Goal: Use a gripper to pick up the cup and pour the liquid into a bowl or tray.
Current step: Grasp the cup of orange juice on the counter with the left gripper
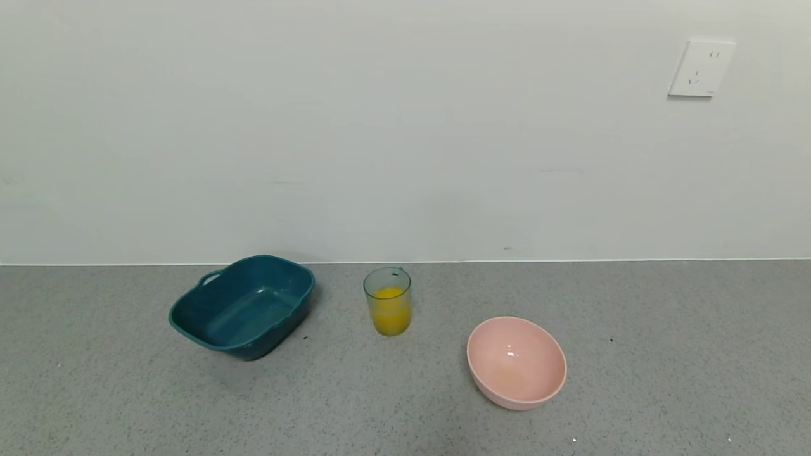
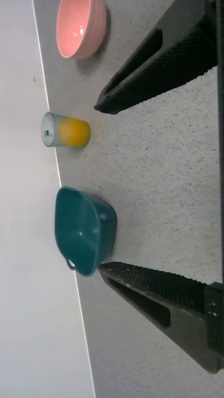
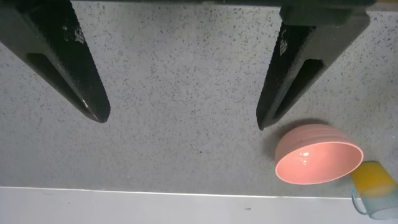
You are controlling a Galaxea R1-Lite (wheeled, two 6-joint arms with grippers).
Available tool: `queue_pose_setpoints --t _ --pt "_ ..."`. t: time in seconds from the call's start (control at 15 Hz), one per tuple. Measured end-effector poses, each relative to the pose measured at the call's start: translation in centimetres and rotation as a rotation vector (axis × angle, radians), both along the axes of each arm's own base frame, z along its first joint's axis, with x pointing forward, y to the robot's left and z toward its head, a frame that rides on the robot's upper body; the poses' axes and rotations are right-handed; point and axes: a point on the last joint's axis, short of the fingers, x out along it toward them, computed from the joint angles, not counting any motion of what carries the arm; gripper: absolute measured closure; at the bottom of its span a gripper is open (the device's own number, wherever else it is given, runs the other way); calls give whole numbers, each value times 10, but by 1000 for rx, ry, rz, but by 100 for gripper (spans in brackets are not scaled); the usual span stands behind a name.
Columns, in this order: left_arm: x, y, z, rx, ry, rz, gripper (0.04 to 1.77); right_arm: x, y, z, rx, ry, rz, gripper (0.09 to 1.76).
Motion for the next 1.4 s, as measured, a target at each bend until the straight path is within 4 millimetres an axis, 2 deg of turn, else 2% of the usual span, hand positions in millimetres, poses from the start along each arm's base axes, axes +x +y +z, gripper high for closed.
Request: queue_pose_setpoints --t 0.2,0.4,0.53,0.73,1.07,1.4 --pt "7 1 38 1 10 -29 9 0 0 0 0 0 0 14" --pt "25 1 75 5 51 -71 9 0 0 0 0 0 0 14" --pt "46 -1 96 10 97 -96 9 0 0 0 0 0 0 14" --pt "86 -6 116 28 190 -128 9 0 0 0 0 0 0 14" --pt "162 -20 122 57 373 -199 9 0 0 0 0 0 0 14" --pt "235 -46 100 81 449 -263 9 0 0 0 0 0 0 14"
